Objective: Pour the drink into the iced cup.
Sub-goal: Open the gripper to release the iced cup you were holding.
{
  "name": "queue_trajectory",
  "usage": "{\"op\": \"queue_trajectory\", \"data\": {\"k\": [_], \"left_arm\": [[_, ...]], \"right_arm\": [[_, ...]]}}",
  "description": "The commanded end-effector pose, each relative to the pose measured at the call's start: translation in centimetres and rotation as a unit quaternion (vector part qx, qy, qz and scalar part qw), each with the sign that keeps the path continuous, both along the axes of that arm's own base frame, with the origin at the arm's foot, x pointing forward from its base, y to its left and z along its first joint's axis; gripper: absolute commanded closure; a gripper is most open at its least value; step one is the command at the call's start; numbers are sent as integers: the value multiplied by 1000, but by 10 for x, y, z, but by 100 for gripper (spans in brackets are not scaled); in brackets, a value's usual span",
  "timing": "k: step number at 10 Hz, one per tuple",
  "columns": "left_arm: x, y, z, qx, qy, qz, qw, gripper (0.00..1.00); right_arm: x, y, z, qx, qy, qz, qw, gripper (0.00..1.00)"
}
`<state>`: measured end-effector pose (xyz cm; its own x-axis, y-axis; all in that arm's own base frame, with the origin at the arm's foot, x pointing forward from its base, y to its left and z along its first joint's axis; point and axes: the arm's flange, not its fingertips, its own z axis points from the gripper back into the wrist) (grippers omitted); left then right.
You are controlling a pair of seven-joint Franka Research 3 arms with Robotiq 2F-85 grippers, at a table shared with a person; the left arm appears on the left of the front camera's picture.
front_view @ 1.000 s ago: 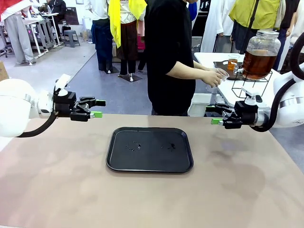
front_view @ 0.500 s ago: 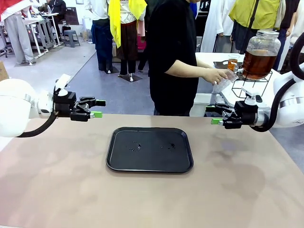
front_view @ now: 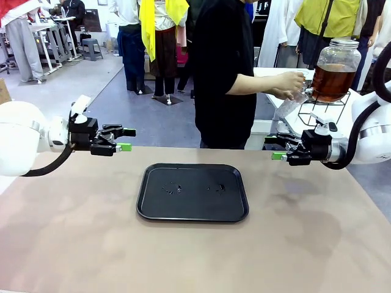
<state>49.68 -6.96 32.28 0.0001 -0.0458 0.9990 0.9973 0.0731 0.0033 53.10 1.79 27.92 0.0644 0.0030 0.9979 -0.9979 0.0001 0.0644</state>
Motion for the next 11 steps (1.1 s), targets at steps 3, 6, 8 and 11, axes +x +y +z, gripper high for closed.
{"op": "queue_trajectory", "data": {"k": [3,6,8,11], "left_arm": [[1,-2,2,-2,-1,7,1000,0],[1,-2,2,-2,-1,7,1000,0],[1,-2,2,-2,-1,7,1000,0],[1,-2,2,-2,-1,7,1000,0]], "right_arm": [[0,0,3,2,-3,1,1000,0],[0,0,3,2,-3,1,1000,0],[0,0,3,2,-3,1,1000,0],[0,0,3,2,-3,1,1000,0]]}}
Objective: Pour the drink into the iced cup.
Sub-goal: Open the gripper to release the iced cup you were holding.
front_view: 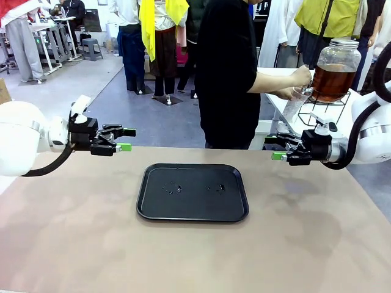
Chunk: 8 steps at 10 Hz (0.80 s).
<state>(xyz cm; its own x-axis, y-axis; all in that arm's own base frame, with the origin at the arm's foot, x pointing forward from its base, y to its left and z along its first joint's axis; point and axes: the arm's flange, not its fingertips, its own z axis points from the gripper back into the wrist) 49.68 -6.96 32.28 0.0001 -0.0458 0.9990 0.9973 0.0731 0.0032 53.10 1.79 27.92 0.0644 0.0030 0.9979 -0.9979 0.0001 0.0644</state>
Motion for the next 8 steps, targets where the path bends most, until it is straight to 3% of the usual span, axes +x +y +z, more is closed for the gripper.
{"op": "queue_trajectory", "data": {"k": [1,8], "left_arm": [[1,-2,2,-2,-1,7,1000,0],[1,-2,2,-2,-1,7,1000,0]], "right_arm": [[0,0,3,2,-3,1,1000,0],[0,0,3,2,-3,1,1000,0]]}}
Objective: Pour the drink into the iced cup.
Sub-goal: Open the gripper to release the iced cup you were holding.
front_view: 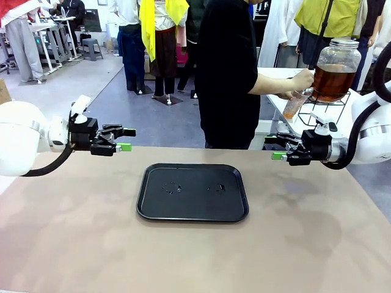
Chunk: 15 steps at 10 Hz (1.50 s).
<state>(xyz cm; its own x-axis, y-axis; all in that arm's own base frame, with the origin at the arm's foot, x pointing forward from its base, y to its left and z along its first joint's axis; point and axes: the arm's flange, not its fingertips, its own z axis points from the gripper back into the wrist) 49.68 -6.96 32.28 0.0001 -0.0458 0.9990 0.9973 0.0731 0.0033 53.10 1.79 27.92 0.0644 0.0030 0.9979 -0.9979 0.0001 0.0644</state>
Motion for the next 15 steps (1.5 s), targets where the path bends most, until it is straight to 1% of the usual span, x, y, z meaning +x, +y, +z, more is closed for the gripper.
{"op": "queue_trajectory", "data": {"k": [1,15], "left_arm": [[1,-2,2,-2,-1,7,1000,0],[1,-2,2,-2,-1,7,1000,0]], "right_arm": [[0,0,3,2,-3,1,1000,0],[0,0,3,2,-3,1,1000,0]]}}
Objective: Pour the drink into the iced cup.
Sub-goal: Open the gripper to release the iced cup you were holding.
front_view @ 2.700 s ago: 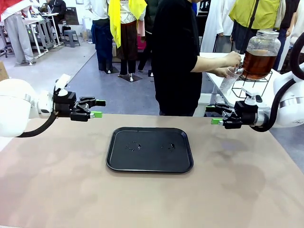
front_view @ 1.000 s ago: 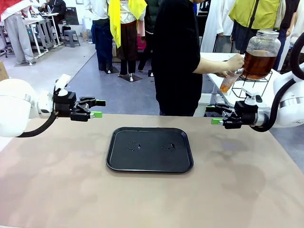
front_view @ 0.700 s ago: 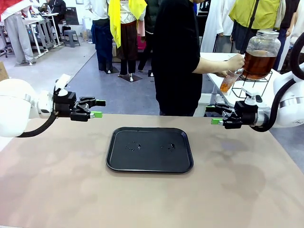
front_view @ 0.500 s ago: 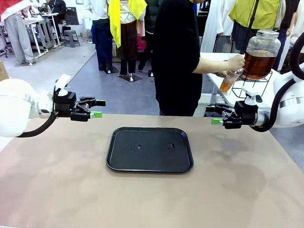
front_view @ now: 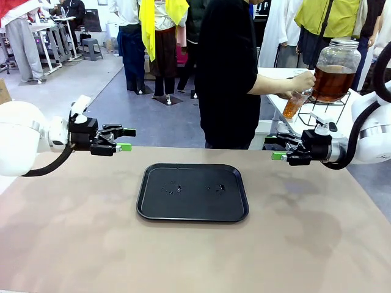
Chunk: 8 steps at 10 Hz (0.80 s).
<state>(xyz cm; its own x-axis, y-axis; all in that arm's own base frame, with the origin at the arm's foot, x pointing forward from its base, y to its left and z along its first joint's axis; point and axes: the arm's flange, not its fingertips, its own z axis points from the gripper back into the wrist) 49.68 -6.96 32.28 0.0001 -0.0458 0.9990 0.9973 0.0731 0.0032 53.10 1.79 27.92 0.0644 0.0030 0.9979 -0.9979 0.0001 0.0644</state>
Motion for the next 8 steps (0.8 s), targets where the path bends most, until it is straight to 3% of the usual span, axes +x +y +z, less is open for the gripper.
{"op": "queue_trajectory", "data": {"k": [1,8], "left_arm": [[1,-2,2,-2,-1,7,1000,0],[1,-2,2,-2,-1,7,1000,0]], "right_arm": [[0,0,3,2,-3,1,1000,0],[0,0,3,2,-3,1,1000,0]]}}
